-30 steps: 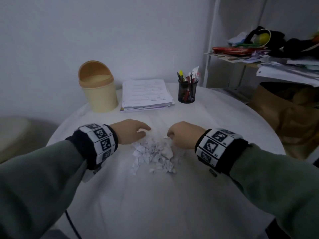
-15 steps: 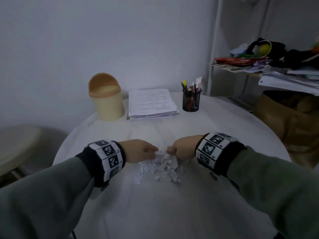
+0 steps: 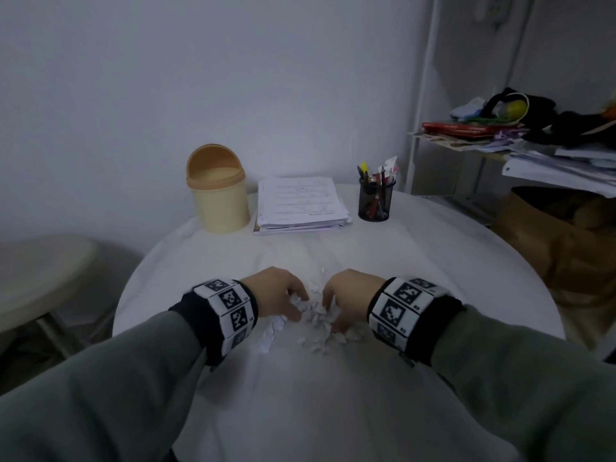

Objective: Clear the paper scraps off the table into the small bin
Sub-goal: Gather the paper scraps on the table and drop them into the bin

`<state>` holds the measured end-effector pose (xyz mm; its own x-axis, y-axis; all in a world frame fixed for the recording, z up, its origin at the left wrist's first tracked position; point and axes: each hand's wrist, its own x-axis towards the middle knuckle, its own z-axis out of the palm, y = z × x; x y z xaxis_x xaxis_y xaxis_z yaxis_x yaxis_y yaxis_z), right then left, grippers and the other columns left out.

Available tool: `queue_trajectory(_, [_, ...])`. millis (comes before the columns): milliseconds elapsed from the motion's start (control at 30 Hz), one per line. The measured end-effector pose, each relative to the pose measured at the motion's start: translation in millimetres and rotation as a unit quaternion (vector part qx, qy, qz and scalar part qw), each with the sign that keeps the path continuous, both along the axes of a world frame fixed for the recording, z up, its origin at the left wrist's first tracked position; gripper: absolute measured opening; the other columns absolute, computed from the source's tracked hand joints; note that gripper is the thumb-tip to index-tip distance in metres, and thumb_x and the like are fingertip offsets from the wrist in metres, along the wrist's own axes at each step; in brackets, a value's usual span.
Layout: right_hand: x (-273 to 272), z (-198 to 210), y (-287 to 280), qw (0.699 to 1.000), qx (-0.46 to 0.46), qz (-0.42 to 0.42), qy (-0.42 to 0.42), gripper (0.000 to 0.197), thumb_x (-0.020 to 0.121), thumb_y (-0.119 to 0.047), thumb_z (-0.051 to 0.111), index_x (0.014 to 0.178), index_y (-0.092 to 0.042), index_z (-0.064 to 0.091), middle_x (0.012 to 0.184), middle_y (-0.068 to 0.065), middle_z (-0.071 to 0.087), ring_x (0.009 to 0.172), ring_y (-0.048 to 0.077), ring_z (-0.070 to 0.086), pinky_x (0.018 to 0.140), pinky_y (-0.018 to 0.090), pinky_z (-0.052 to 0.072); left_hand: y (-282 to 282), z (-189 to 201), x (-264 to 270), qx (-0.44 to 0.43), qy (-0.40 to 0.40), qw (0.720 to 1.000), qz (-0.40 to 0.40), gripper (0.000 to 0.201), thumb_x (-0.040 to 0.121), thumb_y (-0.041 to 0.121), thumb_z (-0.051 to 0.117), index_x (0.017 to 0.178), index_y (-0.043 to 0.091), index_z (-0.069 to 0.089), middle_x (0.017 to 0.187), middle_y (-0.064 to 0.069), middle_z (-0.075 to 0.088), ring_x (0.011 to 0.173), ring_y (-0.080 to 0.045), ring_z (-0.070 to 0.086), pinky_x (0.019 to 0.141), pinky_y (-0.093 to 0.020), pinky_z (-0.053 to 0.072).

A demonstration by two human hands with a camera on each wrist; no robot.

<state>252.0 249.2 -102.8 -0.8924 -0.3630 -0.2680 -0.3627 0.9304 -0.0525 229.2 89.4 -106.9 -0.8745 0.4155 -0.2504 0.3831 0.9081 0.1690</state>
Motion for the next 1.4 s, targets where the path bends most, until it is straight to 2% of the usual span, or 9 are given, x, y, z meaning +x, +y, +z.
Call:
queue_trajectory(333, [-4.7, 0.0, -8.3, 0.999, 0.008, -0.021, 0.048, 0.026, 0.091, -0.004, 0.051, 0.112, 0.003, 0.065, 0.118, 0.019, 0.064, 0.108, 0.032, 0.063, 0.089, 0.035, 0.051, -6.0, 8.5, 1.3, 0.030, 0.047, 0.998, 0.024, 0.031, 0.082, 0.022, 0.069, 0.111, 0.011, 0.069, 0.115, -0.008, 0.068, 0.103, -0.022, 0.063, 0.072, -0.016, 0.038])
queue_trajectory(500, [-10.1, 19.4, -7.7, 0.993, -0.045, -0.061, 0.085, 0.027, 0.094, -0.009, 0.050, 0.115, 0.001, 0.065, 0.120, 0.016, 0.064, 0.111, 0.029, 0.060, 0.091, 0.031, 0.049, -17.1, 30.4, 0.3, 0.083, 0.054, 0.994, 0.052, 0.029, 0.084, 0.020, 0.070, 0.111, 0.009, 0.068, 0.112, -0.010, 0.069, 0.069, -0.018, 0.063, 0.048, -0.005, 0.040])
queue_trajectory(667, [-18.7, 51.0, -15.0, 0.983, -0.118, -0.088, 0.109, 0.030, 0.094, -0.012, 0.052, 0.112, 0.008, 0.067, 0.115, 0.023, 0.067, 0.106, 0.030, 0.064, 0.089, 0.033, 0.050, -27.9, 52.1, -6.5, 0.149, 0.090, 0.981, 0.085, 0.029, 0.083, 0.019, 0.070, 0.109, 0.007, 0.069, 0.102, -0.013, 0.072, 0.052, -0.006, 0.056, 0.061, -0.023, 0.052])
queue_trajectory(833, [-34.9, 70.8, -27.3, 0.976, -0.146, -0.113, 0.118, 0.026, 0.090, -0.004, 0.052, 0.109, 0.002, 0.071, 0.107, 0.021, 0.071, 0.103, 0.031, 0.066, 0.096, 0.041, 0.051, -37.8, 64.2, -16.7, 0.193, 0.111, 0.967, 0.123, 0.024, 0.081, 0.017, 0.071, 0.099, 0.002, 0.071, 0.077, -0.008, 0.068, 0.045, -0.001, 0.056, 0.058, -0.023, 0.053])
queue_trajectory(933, [-48.3, 74.6, -34.5, 0.975, -0.157, -0.106, 0.118, 0.025, 0.090, -0.003, 0.053, 0.107, 0.000, 0.072, 0.108, 0.020, 0.071, 0.104, 0.030, 0.067, 0.093, 0.037, 0.053, -47.1, 68.7, -24.8, 0.204, 0.108, 0.963, 0.139, 0.019, 0.081, 0.017, 0.071, 0.093, 0.003, 0.072, 0.075, -0.007, 0.068, 0.053, -0.009, 0.059, 0.073, -0.032, 0.058])
queue_trajectory(1067, [-68.0, 82.9, -44.0, 0.965, -0.209, -0.096, 0.129, 0.038, 0.089, 0.003, 0.050, 0.122, -0.012, 0.064, 0.126, 0.011, 0.062, 0.110, 0.026, 0.064, 0.091, 0.028, 0.050, -62.4, 77.8, -39.3, 0.210, 0.113, 0.959, 0.154, 0.018, 0.081, 0.017, 0.069, 0.065, 0.015, 0.062, 0.076, -0.008, 0.069, 0.059, -0.014, 0.061, 0.071, -0.030, 0.056])
queue_trajectory(1133, [-82.8, 89.4, -51.1, 0.962, -0.228, -0.090, 0.124, 0.043, 0.089, 0.006, 0.049, 0.122, -0.015, 0.065, 0.128, 0.011, 0.061, 0.106, 0.026, 0.065, 0.090, 0.027, 0.050, -71.3, 83.3, -49.7, 0.219, 0.112, 0.955, 0.167, 0.010, 0.082, 0.018, 0.069, 0.076, 0.011, 0.067, 0.078, -0.009, 0.069, 0.062, -0.016, 0.062, 0.072, -0.030, 0.055])
queue_trajectory(1300, [-133.2, 100.9, -73.7, 0.942, -0.296, -0.089, 0.131, 0.033, 0.091, 0.002, 0.051, 0.112, -0.016, 0.070, 0.114, 0.009, 0.068, 0.053, 0.009, 0.058, 0.044, 0.006, 0.046, -95.2, 102.4, -87.5, 0.249, 0.147, 0.935, 0.205, 0.020, 0.084, 0.017, 0.066, 0.095, 0.002, 0.072, 0.082, -0.012, 0.072, 0.075, -0.025, 0.070, 0.079, -0.037, 0.058])
queue_trajectory(1400, [-159.6, 110.0, -87.9, 0.924, -0.346, -0.084, 0.143, 0.030, 0.091, 0.002, 0.052, 0.112, -0.010, 0.070, 0.114, 0.011, 0.068, 0.055, 0.008, 0.057, 0.033, -0.001, 0.035, -106.4, 111.5, -109.9, 0.271, 0.172, 0.922, 0.217, 0.021, 0.083, 0.017, 0.066, 0.092, 0.000, 0.073, 0.086, -0.016, 0.074, 0.076, -0.025, 0.070, 0.079, -0.037, 0.058])
